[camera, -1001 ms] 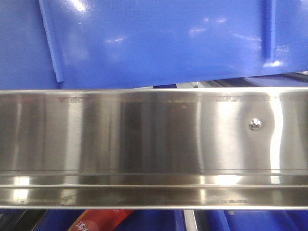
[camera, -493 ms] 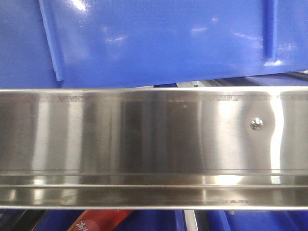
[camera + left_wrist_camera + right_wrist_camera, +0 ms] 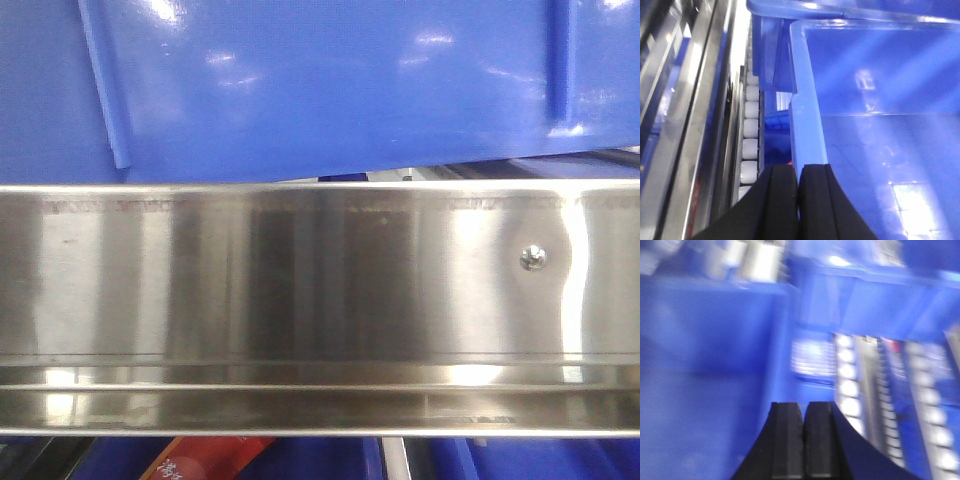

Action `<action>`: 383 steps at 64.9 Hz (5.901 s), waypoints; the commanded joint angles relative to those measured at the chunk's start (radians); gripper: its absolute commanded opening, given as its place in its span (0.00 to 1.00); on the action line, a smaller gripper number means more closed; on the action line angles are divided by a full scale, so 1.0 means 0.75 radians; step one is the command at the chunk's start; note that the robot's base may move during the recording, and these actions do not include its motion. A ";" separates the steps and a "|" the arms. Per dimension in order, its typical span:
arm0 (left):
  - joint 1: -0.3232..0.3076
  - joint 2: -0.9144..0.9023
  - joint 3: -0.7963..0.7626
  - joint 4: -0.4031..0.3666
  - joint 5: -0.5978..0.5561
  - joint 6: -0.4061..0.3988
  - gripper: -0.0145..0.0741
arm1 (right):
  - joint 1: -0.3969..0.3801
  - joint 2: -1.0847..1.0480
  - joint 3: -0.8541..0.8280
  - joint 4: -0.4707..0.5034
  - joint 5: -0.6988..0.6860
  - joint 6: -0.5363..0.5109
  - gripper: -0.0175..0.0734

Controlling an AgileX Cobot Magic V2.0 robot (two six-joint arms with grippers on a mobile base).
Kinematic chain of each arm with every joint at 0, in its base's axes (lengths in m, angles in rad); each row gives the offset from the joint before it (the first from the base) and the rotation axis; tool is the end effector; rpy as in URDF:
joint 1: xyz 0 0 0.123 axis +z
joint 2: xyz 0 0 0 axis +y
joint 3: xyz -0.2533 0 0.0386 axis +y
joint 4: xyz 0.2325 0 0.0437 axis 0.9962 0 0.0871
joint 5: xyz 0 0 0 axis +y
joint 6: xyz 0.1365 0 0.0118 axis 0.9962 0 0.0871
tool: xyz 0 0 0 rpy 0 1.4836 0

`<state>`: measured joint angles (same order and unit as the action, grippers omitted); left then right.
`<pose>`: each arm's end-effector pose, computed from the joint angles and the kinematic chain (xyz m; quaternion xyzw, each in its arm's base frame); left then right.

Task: Move blue bin to conveyor side

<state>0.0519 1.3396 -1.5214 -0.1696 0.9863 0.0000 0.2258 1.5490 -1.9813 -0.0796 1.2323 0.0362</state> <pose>0.3036 -0.0036 0.3748 -0.0368 0.9064 -0.0729 0.4145 0.3232 0.0637 0.4248 -0.0824 0.9049 0.0150 0.4172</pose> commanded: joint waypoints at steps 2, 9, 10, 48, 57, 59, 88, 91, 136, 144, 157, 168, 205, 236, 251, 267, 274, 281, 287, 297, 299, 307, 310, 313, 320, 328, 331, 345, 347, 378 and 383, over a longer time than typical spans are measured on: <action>0.006 0.023 -0.016 -0.028 0.011 0.000 0.15 | 0.003 0.016 -0.017 0.023 -0.015 0.003 0.11; 0.006 0.029 -0.016 -0.032 0.017 0.000 0.15 | 0.003 0.029 -0.015 0.023 -0.015 0.003 0.11; 0.006 0.029 -0.016 -0.032 0.017 0.000 0.15 | 0.003 0.031 -0.014 0.023 -0.015 0.003 0.11; 0.006 0.029 -0.016 -0.032 0.017 0.000 0.15 | 0.003 0.034 0.105 0.024 -0.015 0.003 0.60; 0.006 0.029 -0.016 -0.032 0.017 0.000 0.15 | 0.003 0.034 0.184 0.024 -0.015 0.006 0.60; 0.006 0.029 -0.016 -0.032 0.017 0.000 0.15 | 0.003 0.034 0.196 0.024 -0.015 0.006 0.60; 0.006 0.029 -0.016 -0.032 0.017 0.000 0.15 | 0.003 0.034 0.227 0.024 -0.015 0.062 0.47; 0.006 0.032 -0.010 -0.032 0.013 0.000 0.15 | 0.003 0.034 0.227 0.024 -0.015 0.060 0.45; 0.006 0.032 -0.005 -0.032 -0.017 0.000 0.15 | 0.003 0.034 0.227 0.038 -0.015 -0.002 0.43; 0.006 0.032 -0.005 -0.032 -0.017 0.000 0.15 | 0.003 0.034 0.227 0.038 -0.015 -0.002 0.43; 0.006 0.032 -0.005 -0.032 -0.017 0.000 0.15 | 0.003 0.034 0.249 0.044 -0.015 -0.002 0.43; 0.006 0.032 -0.005 -0.032 -0.019 0.000 0.15 | 0.003 0.034 0.271 0.050 -0.015 -0.002 0.43; 0.006 0.032 -0.005 -0.026 -0.019 0.000 0.15 | 0.003 0.031 0.271 0.049 -0.015 -0.002 0.27; -0.007 0.032 -0.005 -0.123 -0.020 0.000 0.17 | 0.003 0.031 0.271 0.049 -0.015 -0.002 0.11; -0.102 0.032 -0.011 -0.004 -0.149 -0.050 0.40 | 0.003 0.031 0.271 0.049 -0.015 -0.002 0.11; -0.108 0.097 -0.011 0.090 -0.089 -0.180 0.45 | 0.003 0.031 0.271 0.049 -0.015 -0.002 0.11; -0.108 0.131 -0.011 0.098 -0.059 -0.180 0.45 | 0.003 0.031 0.271 0.049 -0.015 -0.002 0.11; -0.133 0.153 -0.011 0.104 -0.026 -0.180 0.45 | 0.003 0.031 0.271 0.049 -0.015 -0.002 0.11; -0.166 0.161 -0.011 0.120 -0.028 -0.182 0.49 | 0.003 0.031 0.271 0.052 -0.015 -0.002 0.11; -0.186 0.184 -0.011 0.213 -0.032 -0.322 0.57 | 0.003 0.031 0.271 0.055 -0.015 -0.002 0.11; -0.186 0.188 -0.011 0.226 -0.027 -0.346 0.57 | 0.003 0.031 0.271 0.055 -0.015 -0.002 0.11; -0.186 0.191 -0.011 0.238 -0.012 -0.354 0.55 | 0.003 0.031 0.271 0.055 -0.015 -0.002 0.11; -0.186 0.191 -0.011 0.238 -0.009 -0.354 0.54 | 0.003 0.031 0.271 0.055 -0.015 -0.002 0.11; -0.186 0.191 -0.011 0.241 -0.006 -0.354 0.54 | 0.003 0.031 0.271 0.055 -0.015 -0.002 0.11; -0.186 0.191 -0.011 0.243 0.005 -0.351 0.54 | 0.003 0.031 0.271 0.055 -0.015 -0.002 0.11; -0.186 0.198 -0.011 0.235 0.041 -0.348 0.54 | 0.003 0.031 0.271 0.055 -0.015 -0.002 0.11; -0.186 0.205 -0.011 0.235 0.048 -0.327 0.54 | 0.003 0.031 0.271 0.055 -0.015 -0.002 0.11; -0.186 0.236 -0.011 0.235 0.051 -0.316 0.54 | 0.003 0.031 0.271 0.055 -0.015 -0.002 0.11; -0.186 0.238 -0.011 0.226 0.051 -0.316 0.54 | 0.003 0.031 0.271 0.055 -0.015 -0.002 0.11; -0.186 0.237 -0.011 0.226 0.097 -0.316 0.25 | 0.003 0.031 0.271 0.055 -0.015 -0.002 0.11; -0.186 0.237 -0.011 0.226 0.102 -0.316 0.12 | 0.003 0.031 0.271 0.055 -0.015 -0.002 0.11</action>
<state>-0.0807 1.5114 -1.5331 0.0000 1.0160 -0.2366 0.2258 1.5745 -1.7840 -0.0367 1.2155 0.0343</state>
